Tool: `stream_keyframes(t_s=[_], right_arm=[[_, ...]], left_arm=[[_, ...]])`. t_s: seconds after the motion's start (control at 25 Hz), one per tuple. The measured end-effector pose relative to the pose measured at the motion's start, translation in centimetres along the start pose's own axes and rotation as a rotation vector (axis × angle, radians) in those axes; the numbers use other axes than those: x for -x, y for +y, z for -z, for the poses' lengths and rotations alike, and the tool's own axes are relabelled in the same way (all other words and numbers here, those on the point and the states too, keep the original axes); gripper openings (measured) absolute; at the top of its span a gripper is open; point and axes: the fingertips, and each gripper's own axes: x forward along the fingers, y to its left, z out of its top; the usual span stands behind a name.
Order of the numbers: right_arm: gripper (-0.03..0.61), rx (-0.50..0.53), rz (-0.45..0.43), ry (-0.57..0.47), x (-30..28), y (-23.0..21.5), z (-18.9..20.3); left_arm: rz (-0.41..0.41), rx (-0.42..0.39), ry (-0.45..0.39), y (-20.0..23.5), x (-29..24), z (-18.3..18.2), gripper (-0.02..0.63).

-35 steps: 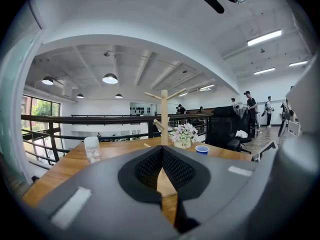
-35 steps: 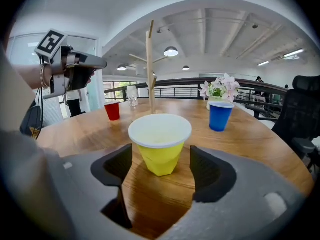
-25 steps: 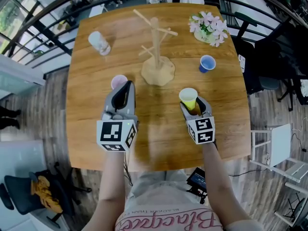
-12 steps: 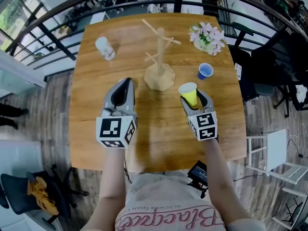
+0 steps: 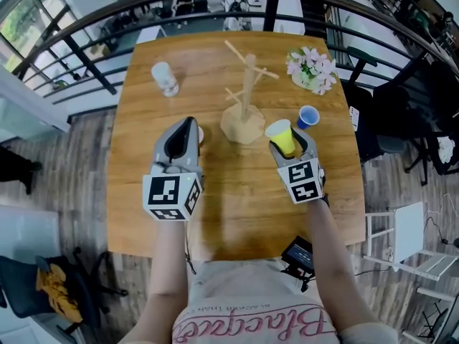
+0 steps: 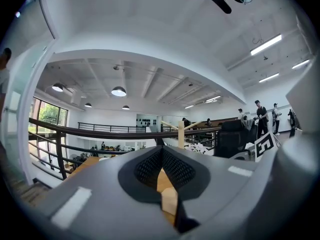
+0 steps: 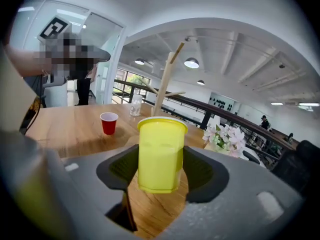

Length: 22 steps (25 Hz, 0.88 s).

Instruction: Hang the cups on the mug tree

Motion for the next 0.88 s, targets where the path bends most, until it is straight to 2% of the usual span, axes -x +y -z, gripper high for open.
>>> stream_keyframes(t_s=[0.4, 0.48, 0.68, 0.88], right_arm=[[0.261, 0.348, 0.012, 0.180, -4.3, -0.1, -0.5], [0.261, 0.465, 0.022, 0.210, -5.1, 0.0, -0.8], [0.261, 0.843, 0.055, 0.297, -7.0, 0.3, -1.0], [0.261, 1.122, 0.081, 0.391, -8.2, 0.6, -1.3]], left_arm=[[-0.030, -0.006, 0.003, 2.2, 0.9, 0.3, 0.017], [-0.034, -0.006, 0.002, 2.7, 1.0, 0.3, 0.017], [-0.049, 0.004, 0.003, 3.8, 1.2, 0.6, 0.017], [-0.062, 0.016, 0.001, 5.0, 1.9, 0.8, 0.017]])
